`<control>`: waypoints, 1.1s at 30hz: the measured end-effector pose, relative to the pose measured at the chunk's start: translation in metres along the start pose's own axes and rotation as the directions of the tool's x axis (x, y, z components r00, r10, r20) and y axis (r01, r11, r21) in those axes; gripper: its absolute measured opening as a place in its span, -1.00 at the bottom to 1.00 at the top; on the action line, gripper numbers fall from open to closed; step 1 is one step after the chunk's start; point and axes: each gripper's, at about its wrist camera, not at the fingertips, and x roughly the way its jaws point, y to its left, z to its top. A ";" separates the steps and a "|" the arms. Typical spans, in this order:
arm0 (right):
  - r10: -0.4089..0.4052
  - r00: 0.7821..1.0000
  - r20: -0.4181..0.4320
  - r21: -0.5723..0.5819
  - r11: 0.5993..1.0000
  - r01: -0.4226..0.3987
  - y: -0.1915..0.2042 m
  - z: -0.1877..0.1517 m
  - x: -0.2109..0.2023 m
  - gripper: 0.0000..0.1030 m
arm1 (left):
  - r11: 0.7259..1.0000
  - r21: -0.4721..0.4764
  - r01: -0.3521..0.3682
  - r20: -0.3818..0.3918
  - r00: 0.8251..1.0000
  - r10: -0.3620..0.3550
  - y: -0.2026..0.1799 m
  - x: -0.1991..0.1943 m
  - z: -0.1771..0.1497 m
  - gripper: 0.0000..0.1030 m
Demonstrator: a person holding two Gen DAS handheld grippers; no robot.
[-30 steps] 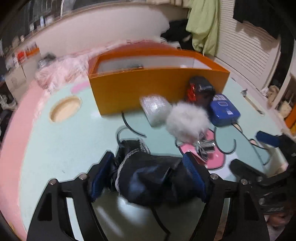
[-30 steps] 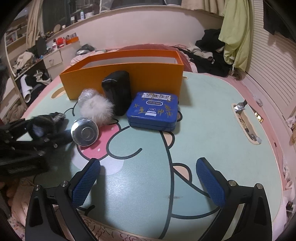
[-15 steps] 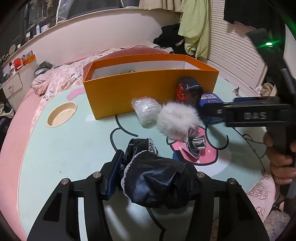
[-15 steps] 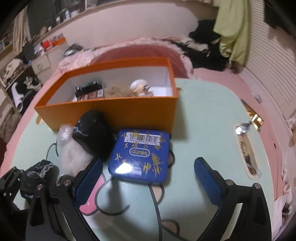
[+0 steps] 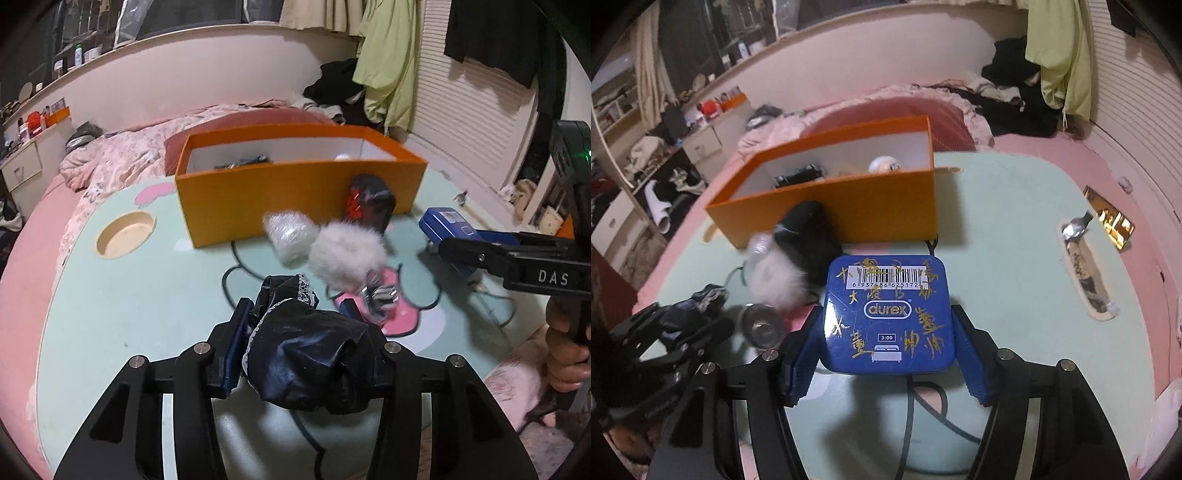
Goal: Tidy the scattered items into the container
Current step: 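Grasp the blue Durex tin with the right tool, then drop the black lace bag into the orange box with left tool while right tool drops the blue tin in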
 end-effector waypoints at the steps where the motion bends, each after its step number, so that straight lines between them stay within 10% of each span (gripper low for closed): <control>1: 0.006 1.000 0.014 -0.010 1.000 -0.006 0.002 0.004 -0.006 0.28 | 1.000 0.000 0.013 0.006 1.000 -0.013 0.001 -0.002 0.005 -0.06; 18: -0.030 0.998 0.060 -0.065 0.997 0.034 0.030 0.125 0.033 0.28 | 0.998 -0.049 0.030 0.074 0.997 -0.026 0.044 0.039 0.152 -0.02; 26: 0.007 1.000 0.019 -0.051 0.999 -0.006 0.030 0.131 0.067 0.37 | 0.975 -0.219 0.041 0.027 0.999 -0.036 0.069 0.068 0.135 0.57; 33: 0.059 0.996 0.067 -0.035 0.998 -0.057 0.029 0.092 0.026 0.51 | 0.980 -0.193 0.043 0.056 0.998 -0.033 0.055 0.025 0.098 0.60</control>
